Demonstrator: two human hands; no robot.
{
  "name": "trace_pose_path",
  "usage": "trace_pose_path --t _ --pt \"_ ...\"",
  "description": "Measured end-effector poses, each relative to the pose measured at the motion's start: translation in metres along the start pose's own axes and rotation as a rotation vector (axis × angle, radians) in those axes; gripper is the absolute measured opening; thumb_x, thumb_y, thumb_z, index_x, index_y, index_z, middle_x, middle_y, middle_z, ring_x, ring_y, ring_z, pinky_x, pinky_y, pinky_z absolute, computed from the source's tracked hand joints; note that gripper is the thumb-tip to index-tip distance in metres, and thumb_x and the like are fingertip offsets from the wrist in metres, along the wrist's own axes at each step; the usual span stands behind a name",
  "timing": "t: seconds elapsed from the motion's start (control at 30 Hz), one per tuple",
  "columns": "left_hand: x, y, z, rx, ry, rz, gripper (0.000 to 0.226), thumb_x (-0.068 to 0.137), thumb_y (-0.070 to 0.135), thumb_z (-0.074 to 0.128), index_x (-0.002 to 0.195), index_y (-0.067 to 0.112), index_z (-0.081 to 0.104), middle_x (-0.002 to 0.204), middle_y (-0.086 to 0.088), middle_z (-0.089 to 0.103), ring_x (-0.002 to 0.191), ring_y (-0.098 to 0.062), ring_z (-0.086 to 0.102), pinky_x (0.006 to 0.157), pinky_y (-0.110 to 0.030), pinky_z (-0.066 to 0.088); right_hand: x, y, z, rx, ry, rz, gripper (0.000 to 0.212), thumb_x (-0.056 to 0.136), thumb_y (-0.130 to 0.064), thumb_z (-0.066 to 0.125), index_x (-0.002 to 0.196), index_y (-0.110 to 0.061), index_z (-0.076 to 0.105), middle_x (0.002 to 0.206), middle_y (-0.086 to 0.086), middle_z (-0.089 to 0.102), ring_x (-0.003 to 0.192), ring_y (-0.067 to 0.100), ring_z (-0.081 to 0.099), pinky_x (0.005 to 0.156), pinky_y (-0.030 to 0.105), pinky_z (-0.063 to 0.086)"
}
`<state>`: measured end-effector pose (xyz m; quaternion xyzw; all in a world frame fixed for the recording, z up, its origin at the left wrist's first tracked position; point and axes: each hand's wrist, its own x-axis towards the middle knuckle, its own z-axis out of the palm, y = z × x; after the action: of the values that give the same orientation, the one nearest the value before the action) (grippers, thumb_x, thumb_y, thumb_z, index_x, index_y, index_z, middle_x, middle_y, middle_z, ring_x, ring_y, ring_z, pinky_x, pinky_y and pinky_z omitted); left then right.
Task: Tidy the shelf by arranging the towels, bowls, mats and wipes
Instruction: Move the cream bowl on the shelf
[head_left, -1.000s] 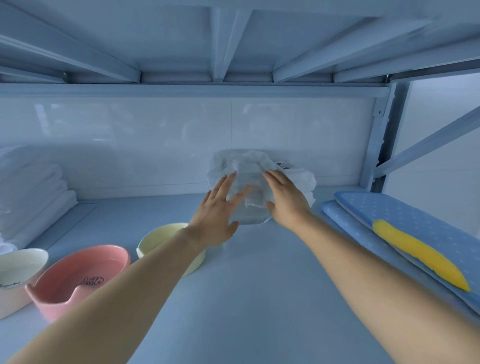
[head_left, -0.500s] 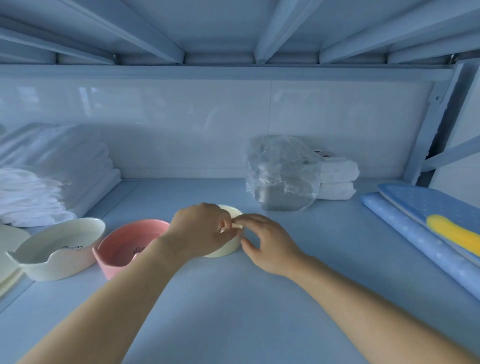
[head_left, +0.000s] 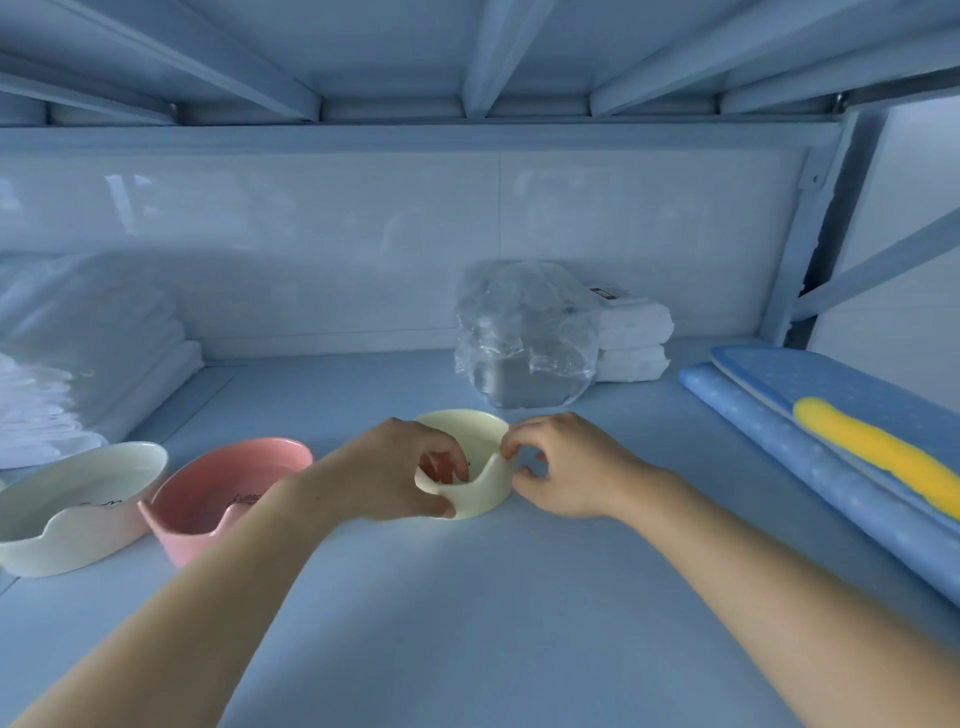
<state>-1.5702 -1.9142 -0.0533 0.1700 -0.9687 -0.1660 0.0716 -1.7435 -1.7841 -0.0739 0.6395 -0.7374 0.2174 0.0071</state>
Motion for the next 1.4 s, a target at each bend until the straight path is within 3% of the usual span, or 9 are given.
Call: trace_pose_path --t 0.17,0.4,0.5,0.63,0.83,1.0,1.13,1.3,1.4 --pt "0.029 0.036 0.026 -0.081 0.016 0.125 0.014 0.075 0.028 0.075 0.083 0.033 0.065 0.08 0.027 0.06 0.083 0.012 0.052 0.072 -0.003 0.036 -0.024 0.027 -0.029 0.071 0.03 0.281 0.029 0.082 -0.027 0.045 0.072 -0.004 0.058 0.062 0.006 0.048 0.055 0.018 0.037 0.053 0.029 0.035" --pt "0.076 0.093 0.071 -0.2 0.158 0.195 0.017 0.077 0.023 0.073 0.093 0.022 0.068 0.087 0.017 0.061 0.081 0.0 0.053 0.071 -0.01 0.038 -0.045 0.057 -0.031 0.057 0.227 0.46 0.02 0.081 -0.024 0.051 0.069 -0.013 0.063 0.065 0.002 0.06 0.056 0.021 0.049 0.049 0.027 0.036" --pt "0.081 0.094 0.09 -0.109 0.399 0.19 0.035 0.072 0.03 0.076 0.105 0.026 0.065 0.106 0.01 0.06 0.097 -0.013 0.055 0.077 -0.025 0.045 -0.045 0.07 -0.029 0.067 0.291 0.469 0.02 0.084 -0.019 0.052 0.087 -0.018 0.071 0.089 0.001 0.07 0.078 0.021 0.062 0.063 0.025 0.045" --pt "0.074 0.094 0.096 -0.159 0.576 0.065 0.078 0.061 0.045 0.081 0.129 0.025 0.047 0.126 0.007 0.043 0.111 -0.016 0.047 0.085 -0.028 0.044 -0.047 0.079 -0.027 0.106 0.343 0.439 0.016 0.085 -0.021 0.056 0.092 -0.018 0.071 0.095 0.001 0.07 0.083 0.019 0.062 0.067 0.023 0.044" --pt "0.075 0.097 0.098 -0.221 0.451 -0.299 0.116 0.056 0.065 0.074 0.144 0.017 0.016 0.144 0.002 0.031 0.123 -0.019 0.045 0.091 -0.03 0.039 -0.051 0.063 -0.033 0.192 0.307 0.261 0.012 0.081 -0.034 0.06 0.083 -0.027 0.07 0.094 -0.014 0.069 0.089 0.006 0.061 0.079 0.026 0.05" --pt "0.077 0.084 0.099 -0.338 0.373 -0.253 0.092 0.056 0.056 0.08 0.132 0.023 0.038 0.118 0.013 0.058 0.11 -0.01 0.056 0.084 -0.025 0.044 -0.058 0.053 -0.044 0.151 0.095 0.34 0.024 0.069 -0.05 0.062 0.08 -0.03 0.069 0.078 -0.005 0.069 0.069 0.015 0.06 0.062 0.026 0.049" --pt "0.072 0.083 0.098 -0.329 0.342 -0.151 0.081 0.07 0.046 0.076 0.136 0.028 0.034 0.121 0.021 0.052 0.114 -0.005 0.053 0.084 -0.018 0.036 -0.058 0.061 -0.052 0.1 0.108 0.367 0.013 0.07 -0.041 0.074 0.075 -0.029 0.07 0.072 -0.013 0.065 0.062 0.007 0.056 0.056 0.021 0.042" --pt "0.073 0.09 0.102 -0.11 0.312 -0.058 0.077 0.085 0.053 0.054 0.147 0.024 0.02 0.149 0.007 0.031 0.134 -0.014 0.034 0.102 -0.027 0.033 -0.056 0.064 -0.049 0.124 0.145 0.431 0.011 0.074 -0.037 0.074 0.078 -0.028 0.069 0.082 -0.012 0.068 0.073 0.008 0.061 0.065 0.023 0.049" --pt "0.084 0.101 0.101 -0.032 0.336 -0.048 0.064 0.089 0.047 0.051 0.143 0.02 0.029 0.149 0.004 0.03 0.132 -0.016 0.037 0.1 -0.027 0.034 -0.056 0.068 -0.047 0.127 0.183 0.451 0.011 0.076 -0.035 0.073 0.081 -0.026 0.069 0.086 -0.01 0.069 0.079 0.013 0.063 0.068 0.025 0.05"
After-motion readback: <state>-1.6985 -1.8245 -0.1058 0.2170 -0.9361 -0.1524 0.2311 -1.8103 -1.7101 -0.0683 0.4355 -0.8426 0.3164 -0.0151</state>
